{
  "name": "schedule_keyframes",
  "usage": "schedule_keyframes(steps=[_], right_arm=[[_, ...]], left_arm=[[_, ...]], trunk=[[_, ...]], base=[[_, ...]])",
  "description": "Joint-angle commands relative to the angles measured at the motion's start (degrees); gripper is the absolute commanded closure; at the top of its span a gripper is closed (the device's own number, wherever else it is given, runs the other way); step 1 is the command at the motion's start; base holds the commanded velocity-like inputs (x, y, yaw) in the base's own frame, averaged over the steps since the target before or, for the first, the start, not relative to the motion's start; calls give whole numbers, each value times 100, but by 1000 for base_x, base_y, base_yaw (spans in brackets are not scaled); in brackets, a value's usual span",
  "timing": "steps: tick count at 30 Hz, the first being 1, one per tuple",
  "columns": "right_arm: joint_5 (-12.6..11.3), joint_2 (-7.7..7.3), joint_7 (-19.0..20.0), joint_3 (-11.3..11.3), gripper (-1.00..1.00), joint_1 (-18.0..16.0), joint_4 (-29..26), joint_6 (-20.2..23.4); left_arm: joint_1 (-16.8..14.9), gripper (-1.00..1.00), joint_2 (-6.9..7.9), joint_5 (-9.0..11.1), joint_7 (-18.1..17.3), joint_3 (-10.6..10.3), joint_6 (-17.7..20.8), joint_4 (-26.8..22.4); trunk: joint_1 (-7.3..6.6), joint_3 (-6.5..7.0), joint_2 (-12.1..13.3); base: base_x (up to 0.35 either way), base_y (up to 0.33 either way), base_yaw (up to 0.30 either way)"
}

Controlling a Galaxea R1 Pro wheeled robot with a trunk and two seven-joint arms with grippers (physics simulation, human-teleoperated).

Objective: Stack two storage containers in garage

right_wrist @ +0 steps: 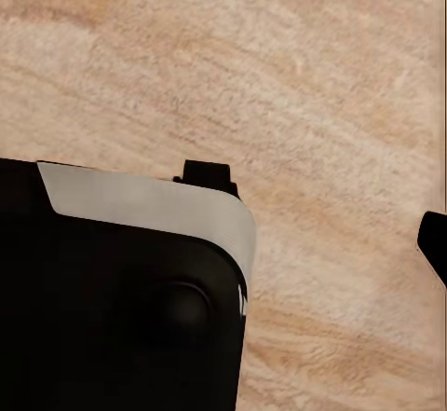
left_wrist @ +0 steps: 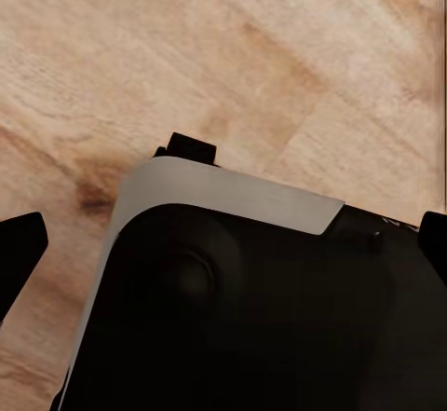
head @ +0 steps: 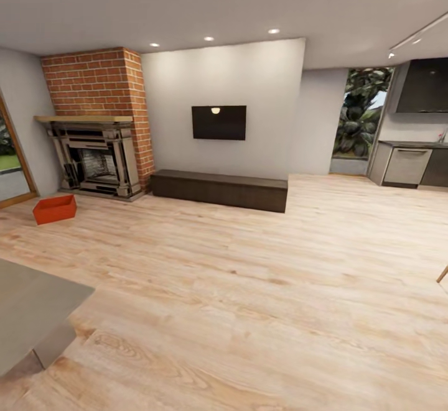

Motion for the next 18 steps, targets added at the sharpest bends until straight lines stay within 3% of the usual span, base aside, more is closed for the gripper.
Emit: schedule_keyframes(steps=[1, 18], right_arm=[[-59, 2, -6, 49, -100, -7, 18, -35], [-57, 2, -7, 50, -100, -7, 18, -37]], left_arm=[[1, -100, 0, 21, 5, -1, -6, -7], [1, -100, 1, 25, 5, -2, -16, 2]], trunk=[[3, -5, -2], [3, -5, -2]], base=[[323, 0, 0], [323, 0, 0]])
